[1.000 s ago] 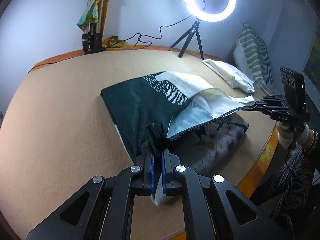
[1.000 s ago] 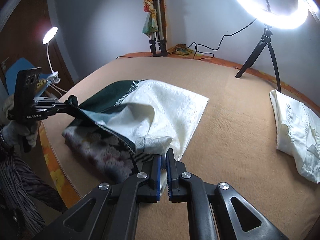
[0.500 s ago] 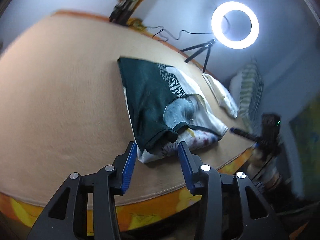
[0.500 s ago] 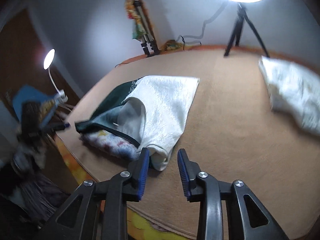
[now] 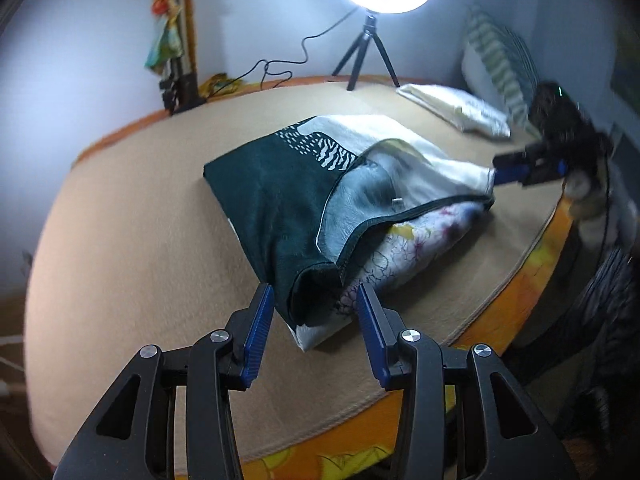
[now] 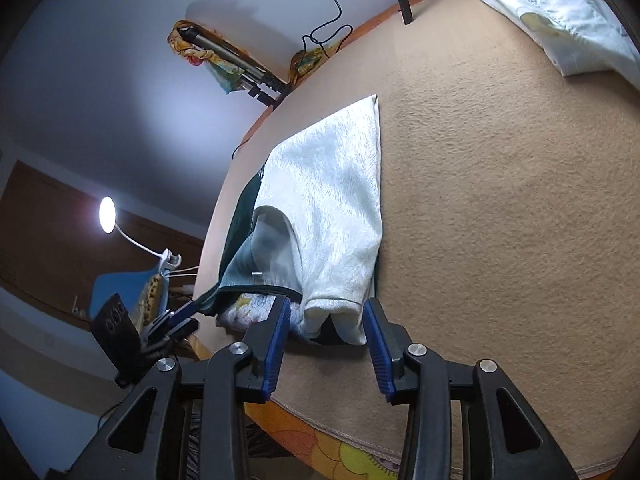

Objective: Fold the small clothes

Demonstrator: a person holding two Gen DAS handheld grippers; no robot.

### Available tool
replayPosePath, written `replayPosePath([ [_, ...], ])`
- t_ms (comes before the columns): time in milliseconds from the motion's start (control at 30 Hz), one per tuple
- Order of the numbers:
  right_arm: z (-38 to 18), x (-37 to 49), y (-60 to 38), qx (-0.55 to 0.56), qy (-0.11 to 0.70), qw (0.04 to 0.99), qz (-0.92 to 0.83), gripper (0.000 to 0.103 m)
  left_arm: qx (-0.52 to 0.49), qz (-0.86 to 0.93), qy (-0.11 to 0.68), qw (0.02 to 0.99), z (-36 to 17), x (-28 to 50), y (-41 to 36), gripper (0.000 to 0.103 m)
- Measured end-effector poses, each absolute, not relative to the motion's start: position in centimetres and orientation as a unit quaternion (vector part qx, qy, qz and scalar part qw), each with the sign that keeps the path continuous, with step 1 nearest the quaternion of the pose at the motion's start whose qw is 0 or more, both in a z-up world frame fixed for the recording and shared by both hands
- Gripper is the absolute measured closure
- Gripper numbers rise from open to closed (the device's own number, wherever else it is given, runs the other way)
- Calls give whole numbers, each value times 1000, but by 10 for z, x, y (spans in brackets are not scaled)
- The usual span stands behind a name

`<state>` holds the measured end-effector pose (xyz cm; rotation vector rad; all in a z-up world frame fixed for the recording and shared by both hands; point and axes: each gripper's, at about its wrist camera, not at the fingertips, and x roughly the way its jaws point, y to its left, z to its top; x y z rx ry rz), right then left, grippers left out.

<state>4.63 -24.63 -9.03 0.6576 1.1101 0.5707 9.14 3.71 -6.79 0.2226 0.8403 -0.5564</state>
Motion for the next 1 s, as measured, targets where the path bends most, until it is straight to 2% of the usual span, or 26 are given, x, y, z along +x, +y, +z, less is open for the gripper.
replayPosePath([
  [167, -92, 53, -236, 294, 521, 759, 256, 66, 196, -266, 370, 868, -72, 88, 18, 63],
  [233, -92, 53, -232, 287, 525, 758, 258, 71, 238, -266, 363, 861, -78, 85, 10, 80],
  [267, -92, 53, -231, 283, 527, 758, 259, 78, 246, -269, 366, 856, -81, 85, 8, 93],
  [367, -89, 53, -228, 274, 527, 761, 260, 97, 267, -270, 358, 853, -82, 84, 7, 96],
  [467, -77, 50, -234, 293, 511, 763, 266, 102, 286, -259, 321, 865, -65, 77, 15, 96],
  [600, -56, 38, -250, 308, 482, 769, 284, 102, 312, -260, 307, 861, -65, 66, 20, 96],
  [833, -88, 26, -242, 210, 556, 770, 234, 102, 336, -274, 365, 824, -96, 50, 23, 92],
  [933, -78, 23, -242, 164, 548, 791, 217, 93, 280, -287, 371, 838, -77, 48, 33, 91],
  [1000, -59, 24, -242, 143, 516, 817, 215, 81, 230, -298, 366, 851, -57, 52, 40, 90],
])
